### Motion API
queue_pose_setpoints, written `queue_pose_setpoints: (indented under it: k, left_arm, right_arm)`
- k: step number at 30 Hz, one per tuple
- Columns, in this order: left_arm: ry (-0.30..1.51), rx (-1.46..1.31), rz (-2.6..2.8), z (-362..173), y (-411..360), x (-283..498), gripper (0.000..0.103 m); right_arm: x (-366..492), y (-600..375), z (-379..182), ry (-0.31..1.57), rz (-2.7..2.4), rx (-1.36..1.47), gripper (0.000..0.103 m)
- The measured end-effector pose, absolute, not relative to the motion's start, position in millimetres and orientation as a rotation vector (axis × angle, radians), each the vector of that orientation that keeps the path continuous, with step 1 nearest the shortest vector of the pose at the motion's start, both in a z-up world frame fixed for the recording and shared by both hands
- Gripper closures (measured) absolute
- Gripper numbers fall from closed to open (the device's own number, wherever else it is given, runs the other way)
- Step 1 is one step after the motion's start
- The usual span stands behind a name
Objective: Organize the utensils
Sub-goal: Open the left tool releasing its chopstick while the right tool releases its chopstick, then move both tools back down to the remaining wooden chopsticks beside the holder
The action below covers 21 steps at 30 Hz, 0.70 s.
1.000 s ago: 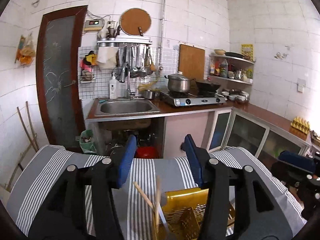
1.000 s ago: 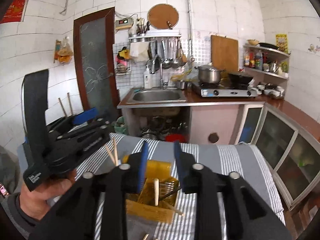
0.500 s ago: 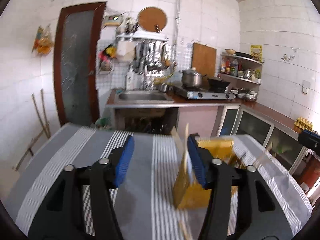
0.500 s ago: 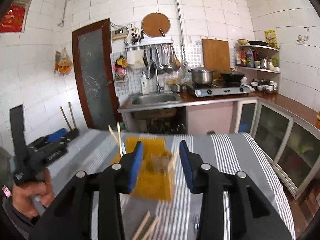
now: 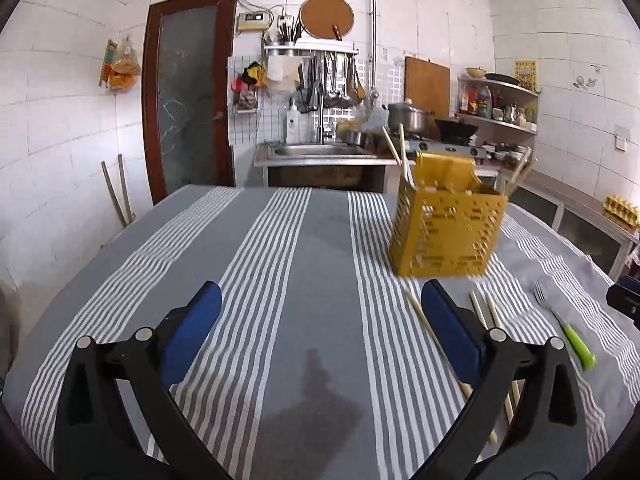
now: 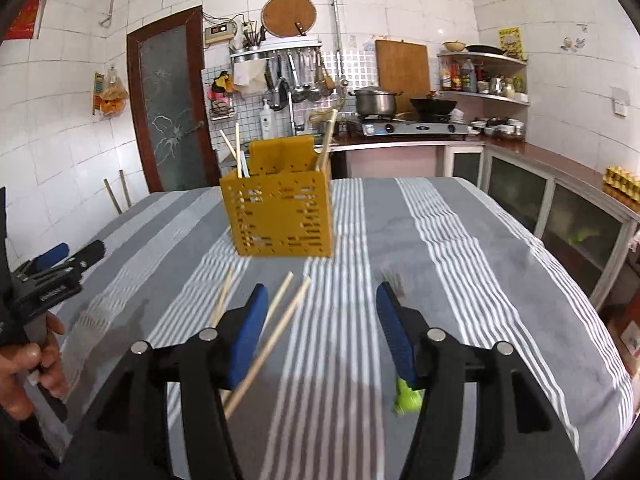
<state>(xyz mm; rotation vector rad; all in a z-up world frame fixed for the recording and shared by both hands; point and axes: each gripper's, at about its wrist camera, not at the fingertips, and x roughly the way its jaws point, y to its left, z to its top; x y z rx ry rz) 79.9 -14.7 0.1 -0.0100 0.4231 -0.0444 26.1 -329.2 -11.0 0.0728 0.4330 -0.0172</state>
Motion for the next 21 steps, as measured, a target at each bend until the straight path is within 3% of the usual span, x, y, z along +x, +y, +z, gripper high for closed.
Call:
queue_pose_setpoints:
  k: [6, 21]
  left_arm:
    - [0.435, -0.011, -0.058, -5, -11, 46, 0.005]
    - [0.485, -0.037, -0.072, -8, -18, 38, 0.005]
  right_arm:
    - [4, -339, -19, 0.445, -0.046, 0.117, 0.040]
    - [1, -335, -27, 0.497, -0.043, 0.099, 0.039]
